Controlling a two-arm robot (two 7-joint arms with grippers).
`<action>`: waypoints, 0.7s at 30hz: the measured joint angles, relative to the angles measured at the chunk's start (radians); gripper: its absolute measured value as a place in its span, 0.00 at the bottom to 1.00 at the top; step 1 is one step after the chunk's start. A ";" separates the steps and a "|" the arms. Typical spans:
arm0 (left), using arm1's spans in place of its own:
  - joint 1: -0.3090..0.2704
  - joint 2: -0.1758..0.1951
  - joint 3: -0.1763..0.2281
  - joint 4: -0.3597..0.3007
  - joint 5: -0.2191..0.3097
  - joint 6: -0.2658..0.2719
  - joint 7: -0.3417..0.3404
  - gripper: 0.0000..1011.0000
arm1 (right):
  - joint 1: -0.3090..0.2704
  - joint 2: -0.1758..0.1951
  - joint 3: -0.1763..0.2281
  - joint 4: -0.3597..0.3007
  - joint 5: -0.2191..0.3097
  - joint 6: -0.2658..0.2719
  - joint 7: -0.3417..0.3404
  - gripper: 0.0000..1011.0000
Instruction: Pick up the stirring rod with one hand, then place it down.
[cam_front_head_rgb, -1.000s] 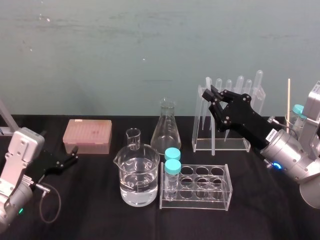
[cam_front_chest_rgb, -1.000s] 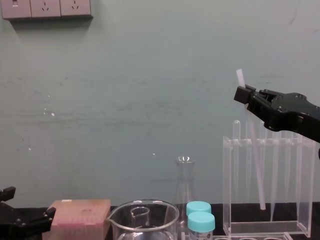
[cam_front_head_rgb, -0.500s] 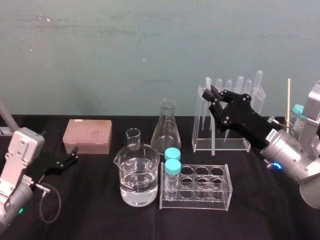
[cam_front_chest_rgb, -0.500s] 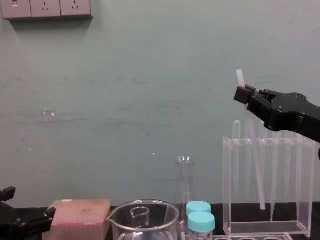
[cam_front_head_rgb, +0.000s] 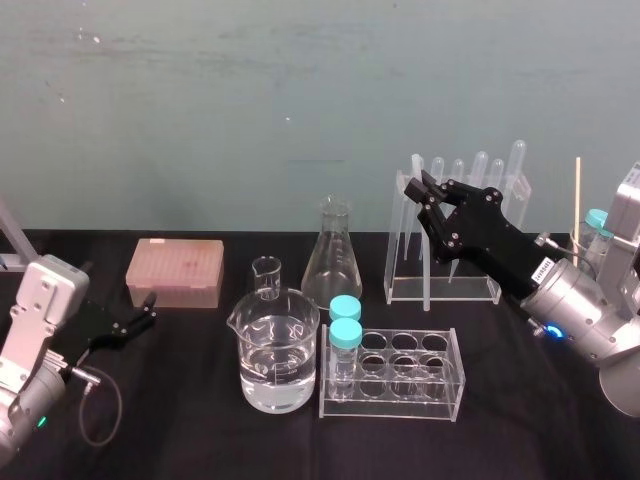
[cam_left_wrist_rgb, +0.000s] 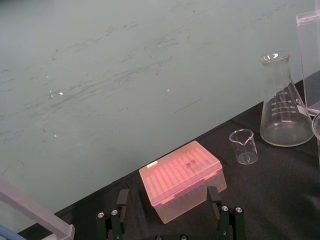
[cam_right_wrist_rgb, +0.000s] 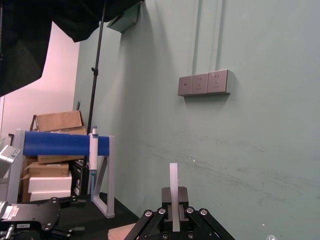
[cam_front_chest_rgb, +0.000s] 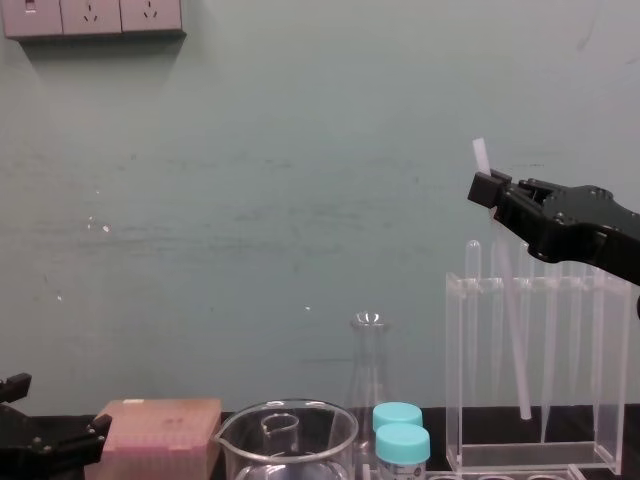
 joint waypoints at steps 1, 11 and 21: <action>0.000 0.000 0.000 0.000 0.000 0.000 0.000 0.99 | 0.000 0.000 0.000 0.000 0.000 0.000 0.000 0.07; 0.000 0.000 0.000 0.000 0.000 0.000 0.000 0.99 | 0.000 0.000 0.000 0.000 -0.001 0.000 0.001 0.07; 0.000 0.000 0.000 0.000 0.000 0.000 0.000 0.99 | -0.018 0.021 0.007 -0.011 -0.007 0.000 0.011 0.07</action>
